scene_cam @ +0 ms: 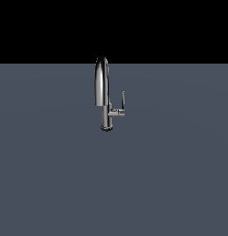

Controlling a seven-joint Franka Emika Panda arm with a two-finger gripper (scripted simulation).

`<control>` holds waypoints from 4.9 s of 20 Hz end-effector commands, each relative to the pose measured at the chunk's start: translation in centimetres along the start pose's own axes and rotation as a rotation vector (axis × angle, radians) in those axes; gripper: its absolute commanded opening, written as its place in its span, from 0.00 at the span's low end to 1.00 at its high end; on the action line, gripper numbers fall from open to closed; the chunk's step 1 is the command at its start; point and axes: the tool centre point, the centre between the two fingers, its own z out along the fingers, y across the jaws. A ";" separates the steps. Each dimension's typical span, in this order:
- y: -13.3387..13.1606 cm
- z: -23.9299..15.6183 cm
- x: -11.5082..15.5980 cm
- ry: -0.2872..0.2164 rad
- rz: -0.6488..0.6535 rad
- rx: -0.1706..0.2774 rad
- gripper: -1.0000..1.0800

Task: Turn on the faucet by rotating a designated handle.

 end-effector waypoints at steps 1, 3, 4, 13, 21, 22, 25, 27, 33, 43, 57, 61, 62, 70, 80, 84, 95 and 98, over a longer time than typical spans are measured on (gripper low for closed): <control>0.0 0.0 0.0 0.000 0.000 0.000 0.00; 0.0 0.0 0.1 -0.001 0.001 0.001 0.00; 0.0 0.0 0.1 -0.003 0.003 0.003 0.00; -0.2 0.3 2.1 -0.045 0.048 0.045 0.00; -0.4 1.1 5.8 -0.129 0.135 0.128 0.00; -0.5 1.2 6.4 -0.142 0.149 0.141 0.00; -0.4 1.7 8.2 -0.182 0.191 0.181 0.00; -0.4 2.1 9.4 -0.209 0.219 0.208 0.00; -0.2 3.5 12.9 -0.293 0.306 0.291 0.00; 0.7 6.5 18.7 -0.437 0.456 0.437 0.00; 2.5 12.8 26.1 -0.656 0.681 0.661 0.00; 3.1 15.2 28.0 -0.725 0.751 0.732 0.00; 3.3 15.8 28.5 -0.742 0.769 0.750 0.00; 4.4 21.6 31.9 -0.896 0.928 0.908 0.00; 4.9 29.9 34.7 -1.090 1.132 1.107 0.00; 4.7 32.3 35.2 -1.145 1.190 1.163 0.00; 4.4 34.8 35.5 -1.198 1.247 1.219 0.00; 4.4 34.8 35.5 -1.198 1.246 1.218 0.00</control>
